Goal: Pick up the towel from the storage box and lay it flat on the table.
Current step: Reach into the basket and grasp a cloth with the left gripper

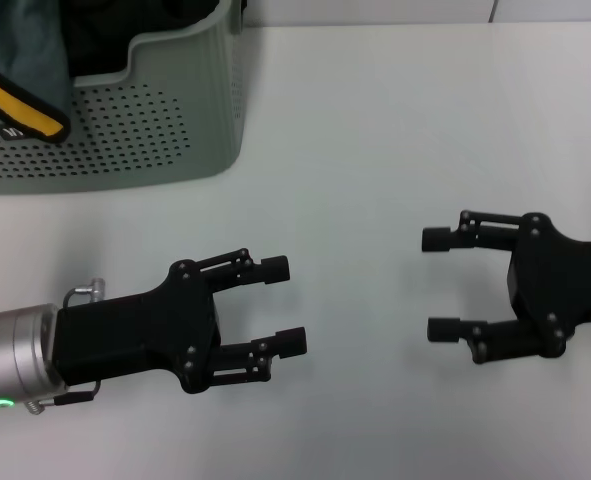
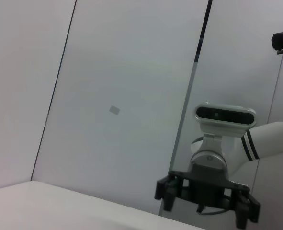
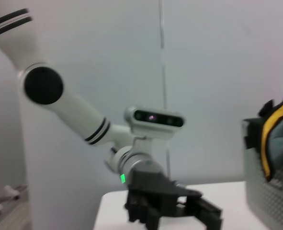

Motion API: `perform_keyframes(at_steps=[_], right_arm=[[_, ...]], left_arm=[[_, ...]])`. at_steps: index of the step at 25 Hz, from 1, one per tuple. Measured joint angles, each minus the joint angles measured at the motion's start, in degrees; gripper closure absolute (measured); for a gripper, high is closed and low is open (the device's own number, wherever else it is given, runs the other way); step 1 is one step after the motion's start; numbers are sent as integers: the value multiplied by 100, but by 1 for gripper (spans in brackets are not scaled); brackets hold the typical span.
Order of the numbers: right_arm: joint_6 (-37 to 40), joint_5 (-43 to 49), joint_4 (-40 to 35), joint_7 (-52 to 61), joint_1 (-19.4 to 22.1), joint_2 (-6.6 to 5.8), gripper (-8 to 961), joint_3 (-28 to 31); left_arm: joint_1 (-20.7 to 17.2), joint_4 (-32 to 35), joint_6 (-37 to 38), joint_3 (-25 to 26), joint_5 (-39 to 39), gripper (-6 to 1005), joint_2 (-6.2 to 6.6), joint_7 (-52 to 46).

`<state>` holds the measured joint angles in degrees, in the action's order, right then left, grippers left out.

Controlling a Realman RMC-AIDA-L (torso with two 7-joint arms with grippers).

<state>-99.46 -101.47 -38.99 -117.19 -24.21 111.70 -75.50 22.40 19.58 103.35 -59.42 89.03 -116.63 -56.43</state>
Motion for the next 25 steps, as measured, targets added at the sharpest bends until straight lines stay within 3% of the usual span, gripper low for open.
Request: perform_keyframes(at_steps=[2, 8, 14, 15, 16, 19, 22, 25], right_arm=[[14, 10, -14, -6, 70, 61, 142, 154], [16, 263, -28, 34, 16, 64, 139, 182], [57, 378, -30, -7, -7, 148, 135, 307], [94, 375, -29, -13, 11, 169, 135, 387], [162, 374, -11, -19, 39, 209, 134, 520], [359, 374, 67, -146, 165, 354, 138, 933], [427, 342, 181, -434, 245, 417, 139, 1078], [424, 317, 327, -631, 255, 427, 140, 1082]], left_arm=[[0, 7, 0, 0, -4, 233, 0, 0], [10, 0, 0, 64, -15, 233, 0, 0], [0, -16, -24, 161, -54, 234, -12, 17], [-73, -56, -118, 564, -109, 234, -66, 58], [-79, -57, -125, 596, -113, 234, -73, 58], [-305, -102, -397, 1788, -537, 234, -279, 43], [-383, -582, -752, 2738, -1391, 234, -342, 64], [-366, -749, -1065, 2865, -1757, 233, -329, 72]])
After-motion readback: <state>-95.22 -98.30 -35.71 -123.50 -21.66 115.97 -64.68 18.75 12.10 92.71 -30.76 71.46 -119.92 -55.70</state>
